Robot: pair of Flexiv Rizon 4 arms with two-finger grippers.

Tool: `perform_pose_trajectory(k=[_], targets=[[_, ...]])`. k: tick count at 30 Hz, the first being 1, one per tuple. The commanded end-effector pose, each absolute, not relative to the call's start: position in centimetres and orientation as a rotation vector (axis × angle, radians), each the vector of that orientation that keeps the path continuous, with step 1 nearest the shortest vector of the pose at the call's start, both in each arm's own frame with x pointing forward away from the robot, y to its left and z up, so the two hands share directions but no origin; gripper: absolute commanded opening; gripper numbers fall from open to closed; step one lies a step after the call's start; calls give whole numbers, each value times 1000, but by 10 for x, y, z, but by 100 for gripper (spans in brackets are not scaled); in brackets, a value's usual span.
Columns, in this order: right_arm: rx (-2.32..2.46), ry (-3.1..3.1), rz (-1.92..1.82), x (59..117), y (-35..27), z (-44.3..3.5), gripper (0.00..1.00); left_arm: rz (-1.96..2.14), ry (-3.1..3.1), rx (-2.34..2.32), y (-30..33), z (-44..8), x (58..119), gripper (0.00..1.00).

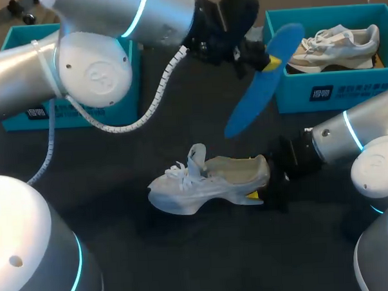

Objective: Take the shoe out of the shoebox, open the shoe tongue, remove and reinsert the insole, then place the shoe into the shoebox

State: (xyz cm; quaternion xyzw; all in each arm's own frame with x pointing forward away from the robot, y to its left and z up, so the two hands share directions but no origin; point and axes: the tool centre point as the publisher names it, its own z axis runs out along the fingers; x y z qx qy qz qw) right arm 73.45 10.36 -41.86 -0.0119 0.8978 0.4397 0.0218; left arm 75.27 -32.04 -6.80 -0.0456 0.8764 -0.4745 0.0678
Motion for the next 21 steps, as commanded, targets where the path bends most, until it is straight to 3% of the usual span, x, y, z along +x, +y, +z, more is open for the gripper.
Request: perform_pose_trajectory(k=[1,21], targets=[[-37,2782,1358,734,105,-418,0,-1374,2619,-179,-336,-67,753,0],[-37,2782,1358,734,105,-418,0,-1396,2696,-269,-333,-62,756,0]])
